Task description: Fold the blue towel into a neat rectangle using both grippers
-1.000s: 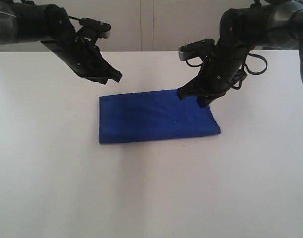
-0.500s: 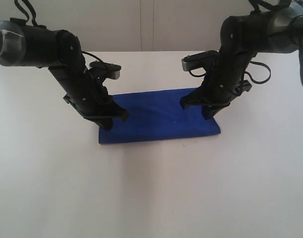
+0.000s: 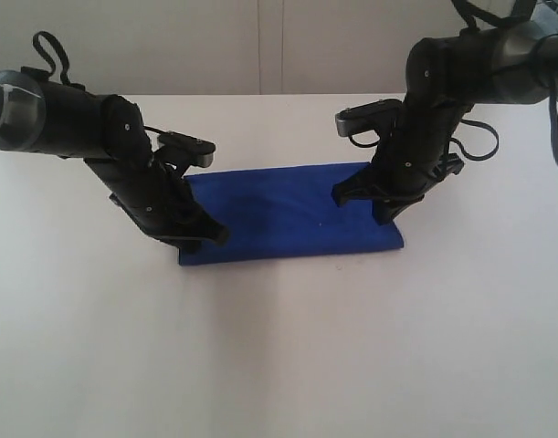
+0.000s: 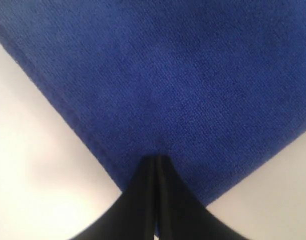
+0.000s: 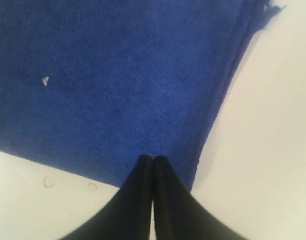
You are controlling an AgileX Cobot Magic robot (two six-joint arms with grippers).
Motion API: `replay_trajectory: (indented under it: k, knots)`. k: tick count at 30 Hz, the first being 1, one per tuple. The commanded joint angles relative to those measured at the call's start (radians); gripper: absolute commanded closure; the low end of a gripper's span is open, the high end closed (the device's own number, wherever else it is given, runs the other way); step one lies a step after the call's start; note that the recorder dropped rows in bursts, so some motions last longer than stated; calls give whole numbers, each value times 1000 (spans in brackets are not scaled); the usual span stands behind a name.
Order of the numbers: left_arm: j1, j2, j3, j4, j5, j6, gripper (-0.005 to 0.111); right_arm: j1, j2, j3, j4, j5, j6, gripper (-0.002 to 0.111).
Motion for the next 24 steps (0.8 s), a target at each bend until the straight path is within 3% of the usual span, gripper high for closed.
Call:
replay_trajectory:
  k: [1,24]
  knots:
    - [-4,-28,10,33,-6,4,107,-4,-1,3,-5,-9,4,108]
    - [-2,-16,10,128,-29,-3,107,-4,-1,3,-5,-25,15,108]
